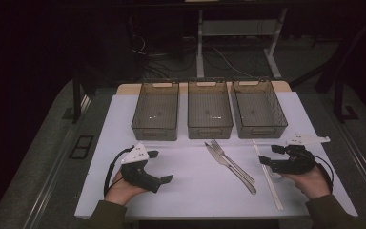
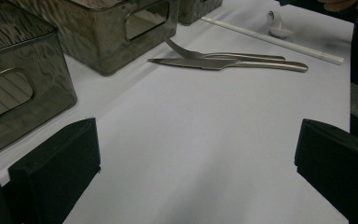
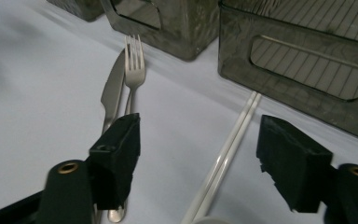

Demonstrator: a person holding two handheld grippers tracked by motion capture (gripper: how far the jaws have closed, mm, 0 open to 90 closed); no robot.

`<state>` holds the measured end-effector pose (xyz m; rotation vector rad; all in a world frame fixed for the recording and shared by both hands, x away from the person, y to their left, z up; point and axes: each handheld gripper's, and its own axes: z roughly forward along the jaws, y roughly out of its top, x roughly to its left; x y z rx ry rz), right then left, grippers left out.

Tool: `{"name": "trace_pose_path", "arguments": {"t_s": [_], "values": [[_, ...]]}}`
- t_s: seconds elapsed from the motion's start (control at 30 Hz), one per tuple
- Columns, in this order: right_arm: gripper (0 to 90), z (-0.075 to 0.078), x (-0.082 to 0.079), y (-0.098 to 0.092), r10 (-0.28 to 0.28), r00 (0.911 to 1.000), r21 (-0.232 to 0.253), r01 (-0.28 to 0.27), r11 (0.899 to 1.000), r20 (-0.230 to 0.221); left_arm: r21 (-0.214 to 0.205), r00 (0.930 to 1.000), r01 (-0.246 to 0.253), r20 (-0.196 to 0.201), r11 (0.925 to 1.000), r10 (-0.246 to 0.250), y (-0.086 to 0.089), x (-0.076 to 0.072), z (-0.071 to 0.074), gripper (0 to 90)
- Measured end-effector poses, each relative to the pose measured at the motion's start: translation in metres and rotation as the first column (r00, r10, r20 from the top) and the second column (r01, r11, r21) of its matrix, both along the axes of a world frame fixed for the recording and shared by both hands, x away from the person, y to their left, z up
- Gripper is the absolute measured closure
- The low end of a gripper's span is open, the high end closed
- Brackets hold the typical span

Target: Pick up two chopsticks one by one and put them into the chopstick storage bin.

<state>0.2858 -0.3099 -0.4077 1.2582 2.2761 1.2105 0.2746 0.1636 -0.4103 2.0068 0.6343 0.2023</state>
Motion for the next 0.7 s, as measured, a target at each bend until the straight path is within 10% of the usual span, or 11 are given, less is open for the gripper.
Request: {"name": "trace_pose_path", "arguments": {"t_s": [0.7], "values": [[89.1, -0.018, 0.075, 0.005, -0.083, 0.9868, -0.141, 0.064, 0.988, -0.139, -0.002, 0.9999, 0.006, -0.010, 1.0000, -0.006, -0.001, 0.003, -0.003, 0.0]]}}
